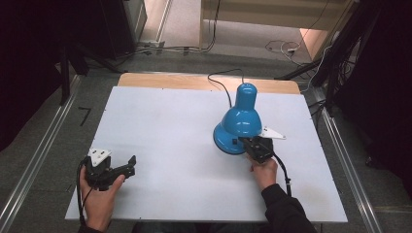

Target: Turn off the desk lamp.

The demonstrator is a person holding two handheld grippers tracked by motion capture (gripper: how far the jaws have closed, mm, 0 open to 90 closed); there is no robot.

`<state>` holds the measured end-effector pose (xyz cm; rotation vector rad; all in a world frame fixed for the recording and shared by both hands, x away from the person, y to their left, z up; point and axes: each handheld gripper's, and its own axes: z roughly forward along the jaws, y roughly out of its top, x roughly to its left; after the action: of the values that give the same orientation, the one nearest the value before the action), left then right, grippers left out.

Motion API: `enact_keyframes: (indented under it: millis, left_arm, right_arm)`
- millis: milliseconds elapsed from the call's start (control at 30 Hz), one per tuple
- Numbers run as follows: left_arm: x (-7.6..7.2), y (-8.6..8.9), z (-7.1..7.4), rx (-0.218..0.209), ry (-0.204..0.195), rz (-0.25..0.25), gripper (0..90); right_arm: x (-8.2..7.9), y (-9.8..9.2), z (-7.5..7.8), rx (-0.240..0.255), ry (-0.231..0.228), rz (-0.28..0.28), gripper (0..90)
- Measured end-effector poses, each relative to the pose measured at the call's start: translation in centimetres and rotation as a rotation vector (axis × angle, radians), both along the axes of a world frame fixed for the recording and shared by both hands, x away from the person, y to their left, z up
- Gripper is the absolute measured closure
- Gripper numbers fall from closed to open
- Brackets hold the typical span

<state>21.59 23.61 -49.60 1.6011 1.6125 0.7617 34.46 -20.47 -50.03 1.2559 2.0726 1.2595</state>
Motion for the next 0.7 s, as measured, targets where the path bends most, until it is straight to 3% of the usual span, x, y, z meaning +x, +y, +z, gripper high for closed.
enact_keyframes:
  millis: [100,300,367,433,700]
  left_arm:
    - [0.0,0.0,0.0,-0.002,-0.006,0.000,5.4]
    - [-0.1,0.0,0.0,-0.004,-0.003,0.003,5.4]
    - [-0.1,0.0,0.0,-0.004,-0.005,0.003,5.4]
    - [-0.1,0.0,0.1,-0.005,-0.006,0.003,5.4]
    - [-0.1,0.1,0.0,-0.005,-0.006,0.004,5.3]
  right_arm:
    - [0.0,-0.3,0.0,0.011,0.007,-0.002,77.2]
    - [-0.2,-0.8,0.6,0.029,0.007,-0.002,65.6]
    - [-0.4,-0.8,0.8,0.031,0.011,-0.004,55.6]
    - [-0.5,-0.9,0.9,-0.002,0.007,0.014,53.4]
    - [-1.0,-1.1,1.1,-0.015,0.031,0.030,35.7]
